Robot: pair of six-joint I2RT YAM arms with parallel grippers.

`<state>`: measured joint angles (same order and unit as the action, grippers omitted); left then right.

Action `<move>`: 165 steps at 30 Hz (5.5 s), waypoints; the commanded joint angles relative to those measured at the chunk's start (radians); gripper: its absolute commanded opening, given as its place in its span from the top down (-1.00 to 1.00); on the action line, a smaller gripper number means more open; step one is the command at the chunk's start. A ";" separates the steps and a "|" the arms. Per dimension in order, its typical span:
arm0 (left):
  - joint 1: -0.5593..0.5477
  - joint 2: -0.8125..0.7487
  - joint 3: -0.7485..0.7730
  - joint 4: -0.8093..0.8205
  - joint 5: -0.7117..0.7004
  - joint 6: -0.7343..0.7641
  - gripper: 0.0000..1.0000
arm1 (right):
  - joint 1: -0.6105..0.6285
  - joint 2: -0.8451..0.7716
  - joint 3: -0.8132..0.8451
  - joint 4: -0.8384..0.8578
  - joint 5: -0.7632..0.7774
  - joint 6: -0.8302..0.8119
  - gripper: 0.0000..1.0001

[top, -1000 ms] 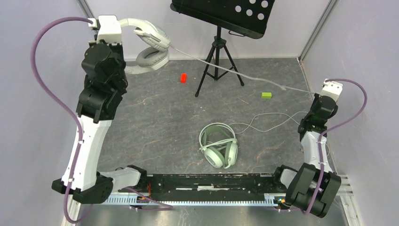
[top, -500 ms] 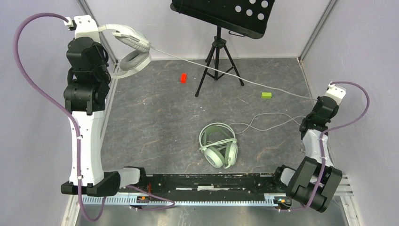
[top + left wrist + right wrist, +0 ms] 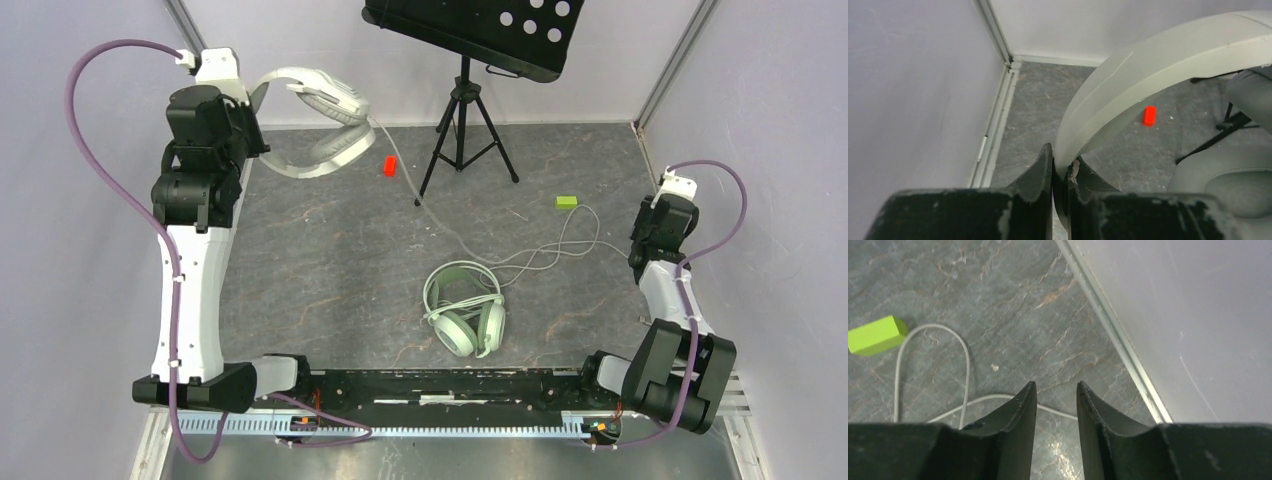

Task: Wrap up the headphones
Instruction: Wrap the headphones cable around the headphones.

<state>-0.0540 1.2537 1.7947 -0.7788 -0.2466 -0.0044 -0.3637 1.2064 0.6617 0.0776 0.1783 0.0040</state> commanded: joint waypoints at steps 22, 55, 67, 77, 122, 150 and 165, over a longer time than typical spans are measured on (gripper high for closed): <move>-0.075 -0.090 -0.114 0.016 0.626 -0.134 0.96 | 0.547 -0.291 -0.148 0.606 -0.792 0.224 -0.12; -0.156 -0.182 -0.265 0.059 0.755 -0.137 0.96 | 1.155 -0.437 -0.142 0.389 -0.416 -0.219 -0.34; -0.158 -0.178 -0.272 0.090 0.757 -0.155 0.96 | 1.157 -0.526 -0.184 0.469 -0.606 -0.120 -0.35; -0.158 -0.172 -0.276 0.090 0.744 -0.145 0.95 | 1.157 -0.651 -0.152 0.426 -0.566 -0.098 -0.38; -0.195 -0.088 -0.120 0.085 1.090 -0.175 0.96 | 1.213 -0.441 -0.413 0.755 -0.454 -0.238 1.00; -0.688 0.010 -0.120 -0.226 0.902 0.161 0.95 | 1.074 -0.212 -0.213 0.914 -0.474 -0.222 0.89; -0.772 0.058 -0.127 -0.357 0.660 0.252 0.95 | 0.973 -0.196 -0.138 0.803 -0.491 -0.175 0.78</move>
<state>-0.7998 1.3163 1.6619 -1.0821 0.4969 0.2073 0.6357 1.0122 0.4347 0.9615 -0.3180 -0.1776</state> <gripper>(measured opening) 0.139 0.098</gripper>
